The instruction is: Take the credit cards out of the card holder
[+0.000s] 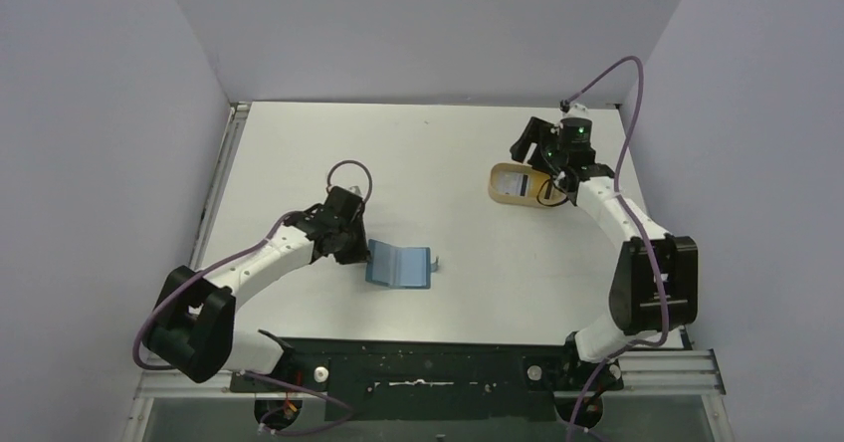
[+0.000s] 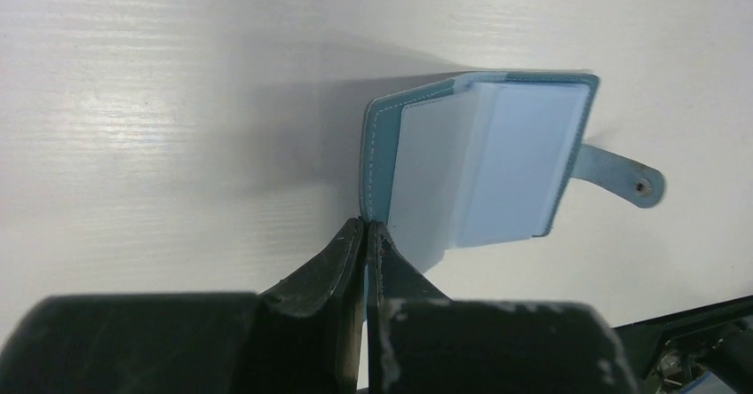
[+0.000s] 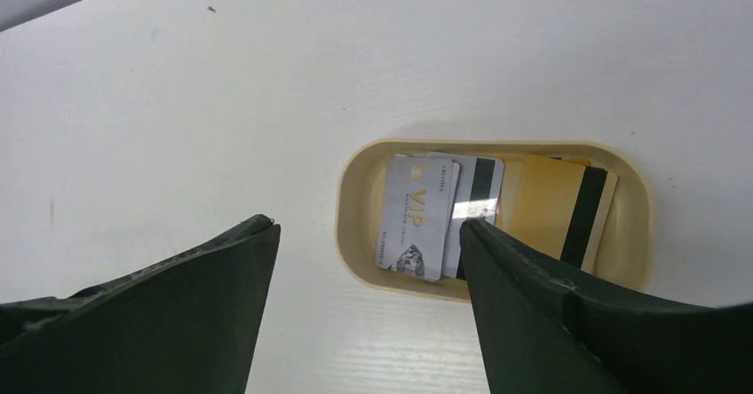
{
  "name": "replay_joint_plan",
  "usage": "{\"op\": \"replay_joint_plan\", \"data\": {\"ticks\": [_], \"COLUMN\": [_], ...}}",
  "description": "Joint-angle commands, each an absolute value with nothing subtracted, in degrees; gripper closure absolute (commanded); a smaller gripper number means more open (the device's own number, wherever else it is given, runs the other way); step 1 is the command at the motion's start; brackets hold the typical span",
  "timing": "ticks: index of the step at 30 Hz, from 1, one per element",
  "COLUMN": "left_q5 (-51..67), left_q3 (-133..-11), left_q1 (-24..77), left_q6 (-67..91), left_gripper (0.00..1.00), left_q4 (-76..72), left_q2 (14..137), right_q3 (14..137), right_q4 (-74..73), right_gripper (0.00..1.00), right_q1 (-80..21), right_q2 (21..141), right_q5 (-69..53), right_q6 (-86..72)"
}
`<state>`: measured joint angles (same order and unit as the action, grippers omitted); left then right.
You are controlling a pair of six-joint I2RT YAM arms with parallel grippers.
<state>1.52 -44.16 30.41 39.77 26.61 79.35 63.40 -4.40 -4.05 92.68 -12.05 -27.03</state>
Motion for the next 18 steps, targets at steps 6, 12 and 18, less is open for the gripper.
{"op": "replay_joint_plan", "data": {"ticks": [6,12,18], "left_q5": [-13.48,-24.28,-29.79], "left_q3": [-62.34,-71.29,-80.13], "left_q1": [39.05,47.51,54.20], "left_q6": [37.02,38.50,44.88], "left_gripper": [1.00,1.00,1.00], "left_q4": [40.79,47.74,55.43], "left_q2": [78.28,87.75,99.24], "right_q3": [59.19,53.45,47.78], "right_q4": [-4.13,-1.39,1.83], "right_gripper": [0.21,0.21,0.20], "right_q1": [-12.25,-13.01,-14.08], "right_q2": [75.98,72.38,68.91], "right_q5": [-4.26,-9.88,-14.65], "right_q6": [-25.11,-28.78,-29.80]}}
